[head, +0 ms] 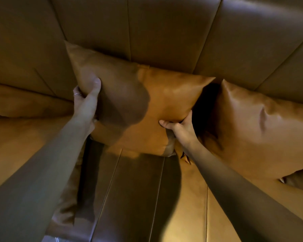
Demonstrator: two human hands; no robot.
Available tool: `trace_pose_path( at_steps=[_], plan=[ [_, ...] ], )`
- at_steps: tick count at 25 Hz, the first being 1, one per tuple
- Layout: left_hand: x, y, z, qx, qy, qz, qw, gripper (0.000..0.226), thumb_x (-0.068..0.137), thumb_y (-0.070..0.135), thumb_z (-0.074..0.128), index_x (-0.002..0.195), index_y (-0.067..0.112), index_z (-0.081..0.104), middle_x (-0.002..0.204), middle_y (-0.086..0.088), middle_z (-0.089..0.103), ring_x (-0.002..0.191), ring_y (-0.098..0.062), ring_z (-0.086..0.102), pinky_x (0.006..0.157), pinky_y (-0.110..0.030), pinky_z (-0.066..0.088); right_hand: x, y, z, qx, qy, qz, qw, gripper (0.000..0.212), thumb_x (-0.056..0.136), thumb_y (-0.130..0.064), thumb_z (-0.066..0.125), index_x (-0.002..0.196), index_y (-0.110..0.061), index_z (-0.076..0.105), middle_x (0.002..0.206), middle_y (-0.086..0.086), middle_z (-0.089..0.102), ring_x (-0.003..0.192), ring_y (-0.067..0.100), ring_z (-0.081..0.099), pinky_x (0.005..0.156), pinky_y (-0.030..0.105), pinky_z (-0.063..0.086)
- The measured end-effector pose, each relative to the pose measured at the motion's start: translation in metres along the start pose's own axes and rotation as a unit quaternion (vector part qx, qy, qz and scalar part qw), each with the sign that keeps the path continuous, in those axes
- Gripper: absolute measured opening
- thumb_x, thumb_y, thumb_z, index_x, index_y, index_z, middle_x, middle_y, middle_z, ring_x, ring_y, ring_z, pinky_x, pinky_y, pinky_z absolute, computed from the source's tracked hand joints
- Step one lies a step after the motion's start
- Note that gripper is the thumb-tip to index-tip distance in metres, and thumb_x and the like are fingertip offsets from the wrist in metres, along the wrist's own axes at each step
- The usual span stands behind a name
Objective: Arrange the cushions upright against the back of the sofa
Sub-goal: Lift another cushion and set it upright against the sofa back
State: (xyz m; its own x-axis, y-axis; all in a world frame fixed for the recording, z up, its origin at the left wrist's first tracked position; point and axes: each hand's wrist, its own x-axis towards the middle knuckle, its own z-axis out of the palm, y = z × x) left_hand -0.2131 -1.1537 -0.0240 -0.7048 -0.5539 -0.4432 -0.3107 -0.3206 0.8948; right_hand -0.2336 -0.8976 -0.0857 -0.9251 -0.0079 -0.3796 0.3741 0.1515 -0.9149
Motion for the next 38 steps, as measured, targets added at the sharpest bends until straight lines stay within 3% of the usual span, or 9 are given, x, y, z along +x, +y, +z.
trace_pose_path(
  at_steps=[5, 13, 16, 18, 21, 25, 29, 34, 38],
  plan=[
    [-0.004, -0.002, -0.009, 0.082, -0.036, 0.001, 0.996, 0.087, 0.084, 0.063, 0.062, 0.152, 0.045, 0.011, 0.156, 0.001, 0.031, 0.14, -0.03, 0.033, 0.108, -0.064, 0.031, -0.003, -0.003, 0.001, -0.09, 0.009, 0.033, 0.995, 0.109, 0.063, -0.054, 0.087, 0.148, -0.027, 0.025, 0.148, 0.003, 0.046, 0.133, 0.03, 0.048, 0.111, 0.049, 0.041],
    [-0.059, -0.024, -0.055, 0.272, -0.002, 0.034, 0.962, 0.063, 0.09, 0.05, 0.062, 0.146, 0.029, 0.042, 0.143, 0.003, 0.052, 0.132, -0.022, 0.047, 0.111, -0.039, 0.035, -0.058, -0.001, 0.023, -0.261, -0.004, 0.084, 0.962, 0.1, 0.093, -0.058, 0.054, 0.159, -0.019, -0.01, 0.164, 0.015, 0.022, 0.141, 0.044, 0.038, 0.108, 0.049, 0.038],
    [-0.081, -0.019, -0.08, 0.3, 0.057, 0.022, 0.952, 0.031, 0.096, 0.044, 0.055, 0.106, 0.018, 0.068, 0.104, -0.001, 0.067, 0.102, -0.025, 0.061, 0.087, -0.033, 0.047, -0.086, -0.007, 0.045, -0.311, -0.061, 0.05, 0.947, 0.086, 0.096, -0.053, 0.049, 0.159, -0.011, 0.008, 0.16, 0.017, 0.03, 0.141, 0.043, 0.038, 0.111, 0.047, 0.033],
    [-0.09, -0.016, -0.104, 0.308, 0.1, 0.041, 0.945, 0.022, 0.099, 0.026, 0.053, 0.086, 0.013, 0.065, 0.08, -0.002, 0.062, 0.078, -0.021, 0.06, 0.066, -0.027, 0.045, -0.1, -0.011, 0.074, -0.332, -0.158, -0.001, 0.93, 0.072, 0.095, -0.052, 0.048, 0.153, -0.013, 0.031, 0.154, 0.015, 0.041, 0.14, 0.039, 0.04, 0.112, 0.042, 0.033],
    [-0.084, -0.017, -0.151, 0.345, 0.15, 0.045, 0.925, 0.017, 0.09, 0.004, 0.053, 0.093, 0.006, 0.069, 0.088, -0.01, 0.068, 0.084, -0.029, 0.063, 0.079, -0.032, 0.05, -0.116, -0.015, 0.133, -0.334, -0.255, -0.018, 0.907, 0.069, 0.098, -0.053, 0.049, 0.155, -0.018, 0.032, 0.157, 0.009, 0.04, 0.145, 0.035, 0.035, 0.115, 0.04, 0.033],
    [-0.054, -0.024, -0.223, 0.324, 0.188, 0.017, 0.927, 0.016, 0.082, 0.006, 0.055, 0.093, 0.01, 0.067, 0.107, -0.019, 0.07, 0.104, -0.037, 0.064, 0.084, -0.034, 0.049, -0.131, -0.008, 0.217, -0.319, -0.314, 0.02, 0.894, 0.067, 0.097, -0.047, 0.055, 0.155, -0.02, 0.034, 0.16, 0.004, 0.037, 0.145, 0.032, 0.036, 0.115, 0.038, 0.033],
    [0.008, -0.037, -0.289, 0.337, 0.193, -0.067, 0.919, 0.038, 0.092, 0.025, 0.063, 0.127, 0.014, 0.051, 0.111, -0.01, 0.062, 0.105, -0.032, 0.06, 0.084, -0.031, 0.044, -0.115, 0.027, 0.288, -0.295, -0.299, 0.072, 0.905, 0.071, 0.083, -0.056, 0.062, 0.145, -0.023, 0.051, 0.147, 0.004, 0.055, 0.136, 0.031, 0.049, 0.111, 0.04, 0.04],
    [0.089, -0.066, -0.359, 0.401, 0.146, -0.145, 0.893, 0.097, 0.067, 0.071, 0.063, 0.148, 0.027, 0.032, 0.148, -0.011, 0.044, 0.132, -0.039, 0.043, 0.107, -0.053, 0.038, -0.087, 0.053, 0.336, -0.197, -0.181, 0.217, 0.939, 0.11, 0.08, -0.064, 0.069, 0.161, -0.016, 0.01, 0.162, 0.01, 0.031, 0.144, 0.036, 0.037, 0.114, 0.049, 0.036],
    [0.136, -0.055, -0.379, 0.375, 0.091, -0.163, 0.908, 0.128, 0.044, 0.092, 0.055, 0.152, 0.031, 0.022, 0.152, -0.009, 0.038, 0.136, -0.04, 0.04, 0.108, -0.06, 0.035, -0.064, 0.059, 0.362, -0.16, -0.136, 0.247, 0.946, 0.126, 0.069, -0.071, 0.075, 0.161, -0.025, 0.002, 0.164, 0.01, 0.026, 0.143, 0.038, 0.037, 0.114, 0.055, 0.035]
  ],
)
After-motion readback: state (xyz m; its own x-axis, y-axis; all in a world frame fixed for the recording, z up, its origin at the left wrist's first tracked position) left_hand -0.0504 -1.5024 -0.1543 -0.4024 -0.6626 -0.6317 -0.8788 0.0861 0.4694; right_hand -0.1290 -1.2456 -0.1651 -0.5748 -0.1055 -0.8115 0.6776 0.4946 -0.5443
